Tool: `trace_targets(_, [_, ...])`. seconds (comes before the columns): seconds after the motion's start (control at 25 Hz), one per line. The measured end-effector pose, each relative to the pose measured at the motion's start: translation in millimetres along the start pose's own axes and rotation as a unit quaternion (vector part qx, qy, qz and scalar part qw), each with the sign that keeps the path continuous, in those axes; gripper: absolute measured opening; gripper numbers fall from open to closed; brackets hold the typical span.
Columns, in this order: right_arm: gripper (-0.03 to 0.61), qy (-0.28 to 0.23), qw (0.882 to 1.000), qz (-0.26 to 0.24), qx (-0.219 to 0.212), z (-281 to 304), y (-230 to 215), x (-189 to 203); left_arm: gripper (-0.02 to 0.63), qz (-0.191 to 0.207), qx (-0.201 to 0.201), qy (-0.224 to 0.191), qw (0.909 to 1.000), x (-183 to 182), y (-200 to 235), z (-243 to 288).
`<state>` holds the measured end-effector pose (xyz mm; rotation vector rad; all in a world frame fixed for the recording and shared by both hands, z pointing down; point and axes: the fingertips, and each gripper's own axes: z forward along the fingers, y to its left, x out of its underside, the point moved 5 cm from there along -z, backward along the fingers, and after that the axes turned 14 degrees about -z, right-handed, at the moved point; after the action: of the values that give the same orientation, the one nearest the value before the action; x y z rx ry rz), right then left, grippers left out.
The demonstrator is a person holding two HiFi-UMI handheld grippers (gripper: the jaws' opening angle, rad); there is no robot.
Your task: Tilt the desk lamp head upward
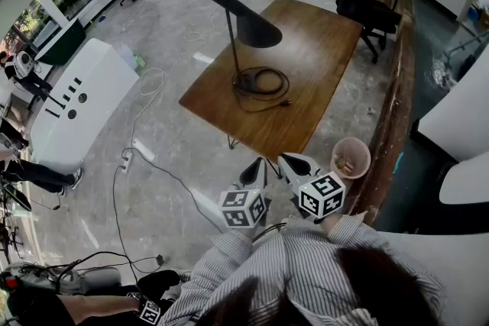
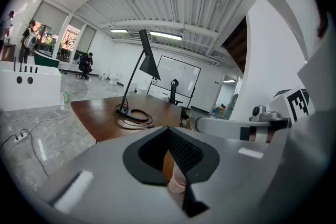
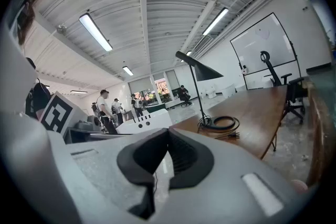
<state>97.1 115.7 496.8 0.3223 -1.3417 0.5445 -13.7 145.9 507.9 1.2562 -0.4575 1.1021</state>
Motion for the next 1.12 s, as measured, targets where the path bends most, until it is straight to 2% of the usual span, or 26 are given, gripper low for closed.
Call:
trace_targets(0.28, [0.002, 0.005, 1.000, 0.004, -0.003, -0.6, -3.4, 2.7, 0.002, -0.012, 0.013, 0.003, 0.9998, 2.4, -2.5, 1.4])
trace_targets(0.64, [0.002, 0.008, 1.000, 0.007, -0.004, -0.3, -6.1, 4.0, 0.002, -0.009, 0.012, 0.006, 0.9999, 2.3, -4.7, 5.6])
trace_targets(0.92, [0.002, -0.014, 1.000, 0.021, -0.002, -4.7, -13.0, 2.9, 0.002, -0.009, 0.013, -0.001, 0.9999, 2.1, -6.3, 5.7])
trace_targets(1.12, [0.002, -0.043, 0.999, 0.007, -0.015, -4.7, -17.0, -3.9, 0.003, 0.012, 0.053, -0.020, 0.9983, -6.5, -14.5, 10.3])
